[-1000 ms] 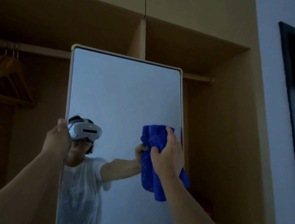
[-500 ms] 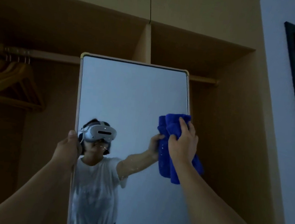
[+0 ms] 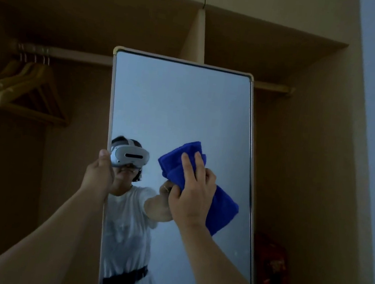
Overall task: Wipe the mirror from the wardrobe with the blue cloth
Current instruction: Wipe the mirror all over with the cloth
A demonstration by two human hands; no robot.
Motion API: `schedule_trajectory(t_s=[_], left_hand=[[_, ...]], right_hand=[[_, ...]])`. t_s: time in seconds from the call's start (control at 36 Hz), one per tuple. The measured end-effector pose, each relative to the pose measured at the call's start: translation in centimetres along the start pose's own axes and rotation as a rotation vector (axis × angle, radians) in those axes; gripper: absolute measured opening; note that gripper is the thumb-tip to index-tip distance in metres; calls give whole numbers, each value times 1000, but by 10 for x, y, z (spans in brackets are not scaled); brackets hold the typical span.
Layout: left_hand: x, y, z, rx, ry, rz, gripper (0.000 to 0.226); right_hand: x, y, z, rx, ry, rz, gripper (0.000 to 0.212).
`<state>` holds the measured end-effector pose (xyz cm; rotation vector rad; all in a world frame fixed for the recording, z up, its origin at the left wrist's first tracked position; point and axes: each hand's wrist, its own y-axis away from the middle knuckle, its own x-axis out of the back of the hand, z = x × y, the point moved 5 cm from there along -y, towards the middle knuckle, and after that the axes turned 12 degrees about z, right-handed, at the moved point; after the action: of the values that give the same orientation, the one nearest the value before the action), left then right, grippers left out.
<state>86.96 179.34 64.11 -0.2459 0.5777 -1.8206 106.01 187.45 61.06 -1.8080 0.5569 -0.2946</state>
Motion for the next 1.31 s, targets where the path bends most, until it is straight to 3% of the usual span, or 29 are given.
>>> schedule_trajectory(t_s=[0.31,0.56,0.81,1.06,1.31], left_hand=[[2,2,-21,80,-6,-59,66],[12,27,-58,229,6,-239,67],[8,19,-64,257,1,-259,65],[6,24,-65,403,144,-207,27],[10,22,-69,341,11,-204,57]], right_hand=[[-11,44,-21,253,-61,-117,61],[-11,-6,-43,87,-116,-46,59],[-28,34,-65,370,-114,-212,55],[-22,62,-53,515,-97,-271,55],[-9,111,-33,652,-66,-427,50]])
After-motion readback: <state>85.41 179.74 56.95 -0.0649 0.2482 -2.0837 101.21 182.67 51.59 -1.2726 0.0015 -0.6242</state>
